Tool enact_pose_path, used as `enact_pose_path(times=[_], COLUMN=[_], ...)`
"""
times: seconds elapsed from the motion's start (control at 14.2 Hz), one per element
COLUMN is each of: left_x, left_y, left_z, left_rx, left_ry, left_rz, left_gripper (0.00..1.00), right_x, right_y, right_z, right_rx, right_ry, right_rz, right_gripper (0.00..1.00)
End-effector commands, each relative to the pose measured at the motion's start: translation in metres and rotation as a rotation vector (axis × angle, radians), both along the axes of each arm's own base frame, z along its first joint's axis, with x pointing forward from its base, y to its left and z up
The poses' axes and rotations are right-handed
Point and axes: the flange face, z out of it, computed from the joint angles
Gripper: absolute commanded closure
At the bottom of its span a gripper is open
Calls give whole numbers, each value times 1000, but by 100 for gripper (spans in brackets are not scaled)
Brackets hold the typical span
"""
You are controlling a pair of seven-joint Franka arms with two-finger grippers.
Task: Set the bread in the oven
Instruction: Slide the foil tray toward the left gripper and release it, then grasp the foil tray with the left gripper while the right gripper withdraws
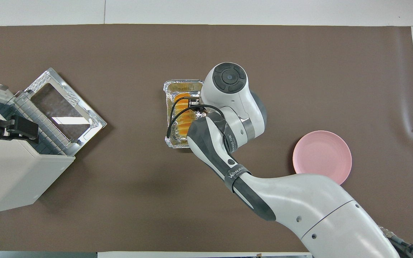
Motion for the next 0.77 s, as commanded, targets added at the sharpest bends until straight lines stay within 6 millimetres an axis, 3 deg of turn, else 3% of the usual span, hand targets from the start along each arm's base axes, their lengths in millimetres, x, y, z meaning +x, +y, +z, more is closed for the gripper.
enact_pose_path(times=[0.0,0.28,0.49,0.56,0.7], left_x=[-6,-6,-10,-8,-5], left_y=[3,1,-17,-37,-71], left_z=[3,2,2,4,12], left_rx=[-12,-12,-12,-17,-78], left_ry=[-17,-15,-18,-51,-85], left_rz=[0,-6,-37,-72,-122], left_gripper=[0,0,0,0,0], right_x=[14,42,48,46,43], right_y=[-39,-127,-181,-204,-273], right_z=[34,92,135,146,172], right_rx=[11,28,41,34,22], right_ry=[49,13,-44,-43,-38], right_rz=[-90,-185,-175,-151,-85], right_gripper=[0,0,0,0,0])
